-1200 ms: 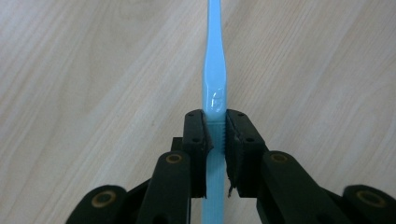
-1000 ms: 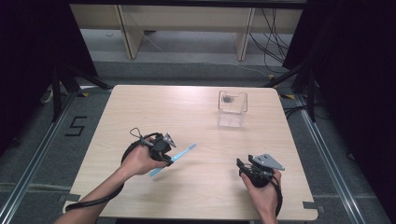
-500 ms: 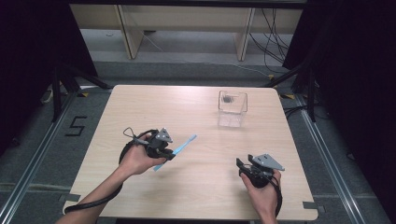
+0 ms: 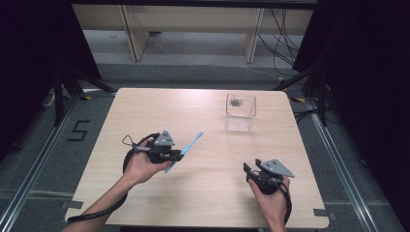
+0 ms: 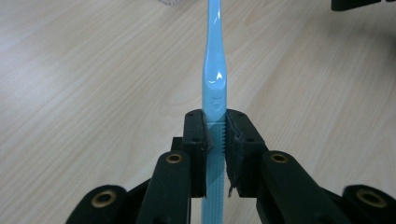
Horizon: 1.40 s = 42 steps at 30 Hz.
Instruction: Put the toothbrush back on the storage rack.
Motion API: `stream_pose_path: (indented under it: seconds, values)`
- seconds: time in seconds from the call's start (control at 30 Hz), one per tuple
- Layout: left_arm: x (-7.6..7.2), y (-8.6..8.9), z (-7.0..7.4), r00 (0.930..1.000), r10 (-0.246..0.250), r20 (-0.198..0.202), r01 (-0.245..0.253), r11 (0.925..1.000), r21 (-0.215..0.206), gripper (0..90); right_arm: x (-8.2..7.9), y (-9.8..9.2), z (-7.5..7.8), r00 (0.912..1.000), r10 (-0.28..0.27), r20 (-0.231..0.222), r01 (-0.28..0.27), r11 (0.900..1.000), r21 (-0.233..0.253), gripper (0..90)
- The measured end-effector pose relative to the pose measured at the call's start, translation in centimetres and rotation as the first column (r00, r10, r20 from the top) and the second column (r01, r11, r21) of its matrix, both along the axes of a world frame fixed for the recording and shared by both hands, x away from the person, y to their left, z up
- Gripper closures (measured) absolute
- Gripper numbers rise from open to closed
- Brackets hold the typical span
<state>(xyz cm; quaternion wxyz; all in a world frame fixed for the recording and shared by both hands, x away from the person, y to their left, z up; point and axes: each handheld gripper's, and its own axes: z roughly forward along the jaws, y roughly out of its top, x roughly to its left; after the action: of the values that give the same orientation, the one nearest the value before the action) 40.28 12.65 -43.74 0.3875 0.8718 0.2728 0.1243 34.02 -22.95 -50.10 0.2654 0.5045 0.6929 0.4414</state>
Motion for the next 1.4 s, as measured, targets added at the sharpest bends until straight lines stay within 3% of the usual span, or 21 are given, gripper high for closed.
stream_pose_path:
  seconds: [0.07,0.23,0.27,0.3,0.37,0.4,0.43,0.53,0.63,0.73,0.87,1.03,1.07,1.1,1.17,1.2,1.23,1.33,1.4]
  values:
    - [-0.1,0.1,0.1,0.9995,0.01,0.029,-0.009,0.9997,-0.025,78.6,0.2,0.0,-0.1,0.9995,0.011,0.029,-0.011,1.0,-0.012,47.2]
    - [-0.2,0.3,0.1,0.9982,0.021,0.056,-0.016,0.9956,-0.092,78.8,0.0,0.2,0.1,0.9996,0.006,0.028,-0.006,1.0,-0.001,46.1]
    - [-0.2,0.3,0.1,0.998,0.024,0.058,-0.018,0.996,-0.087,78.8,-0.1,0.4,0.2,0.9997,-0.01,0.021,0.009,1.0,0.016,45.7]
    - [-0.2,0.4,0.0,0.9977,0.027,0.062,-0.02,0.9933,-0.114,78.8,0.0,0.2,0.2,0.9991,0.004,0.043,-0.003,1.0,-0.012,45.4]
    - [-0.3,0.3,-0.1,0.996,0.055,0.071,-0.044,0.9885,-0.145,78.9,-0.2,0.6,0.3,0.9996,-0.003,0.027,0.003,1.0,0.02,44.7]
    - [-0.3,0.4,0.0,0.9962,0.05,0.072,-0.038,0.9884,-0.147,78.9,0.0,0.4,0.3,0.9982,0.011,0.059,-0.01,1.0,-0.017,44.5]
    - [-0.3,0.4,0.0,0.9954,0.056,0.078,-0.043,0.9871,-0.154,78.9,-0.2,0.7,0.4,0.9993,-0.001,0.036,0.0,1.0,0.015,44.5]
    - [-0.3,0.4,-0.1,0.994,0.067,0.087,-0.05,0.9814,-0.186,78.9,-0.1,0.9,0.5,0.9983,0.012,0.057,-0.012,1.0,-0.001,44.5]
    - [-0.4,0.6,-0.1,0.992,0.076,0.101,-0.053,0.9754,-0.214,78.9,-0.2,1.3,0.8,0.9985,0.02,0.052,-0.022,0.999,0.029,44.9]
    - [-0.5,0.6,-0.2,0.991,0.079,0.108,-0.049,0.9658,-0.255,78.9,-0.1,1.6,1.3,0.9945,0.05,0.092,-0.052,0.998,0.021,45.8]
    - [-0.6,0.6,-0.5,0.9881,0.088,0.126,-0.048,0.9559,-0.29,78.9,-0.1,2.3,1.8,0.9913,0.059,0.118,-0.065,0.997,0.051,47.0]
    - [-0.7,0.7,-0.8,0.9865,0.095,0.133,-0.048,0.9467,-0.319,78.9,-0.1,3.3,2.6,0.9839,0.096,0.151,-0.11,0.99,0.09,48.9]
    - [-0.7,0.7,-0.8,0.9863,0.095,0.135,-0.047,0.946,-0.321,78.9,-0.2,3.5,2.9,0.9822,0.102,0.157,-0.115,0.991,0.073,49.6]
    - [-0.7,0.7,-0.9,0.9865,0.099,0.131,-0.053,0.9485,-0.312,78.9,-0.1,3.9,3.0,0.9801,0.118,0.159,-0.136,0.985,0.104,50.1]
    - [-0.8,0.6,-1.0,0.9862,0.102,0.131,-0.055,0.945,-0.322,78.9,0.0,4.3,3.3,0.9751,0.136,0.175,-0.154,0.984,0.092,51.3]
    - [-0.8,0.6,-1.1,0.9865,0.098,0.131,-0.052,0.9463,-0.319,78.9,-0.1,4.7,3.5,0.975,0.143,0.17,-0.164,0.98,0.116,52.2]
    - [-0.7,0.5,-1.2,0.9874,0.09,0.131,-0.042,0.9426,-0.331,78.9,0.0,4.8,3.6,0.9737,0.145,0.176,-0.166,0.98,0.112,53.0]
    - [-0.9,0.4,-1.2,0.9857,0.093,0.14,-0.046,0.9497,-0.31,78.9,0.1,5.5,4.1,0.9675,0.168,0.189,-0.193,0.974,0.121,55.1]
    - [-0.9,0.3,-1.2,0.9857,0.093,0.14,-0.045,0.9483,-0.314,78.9,0.2,6.0,4.4,0.9645,0.184,0.19,-0.21,0.969,0.13,55.9]
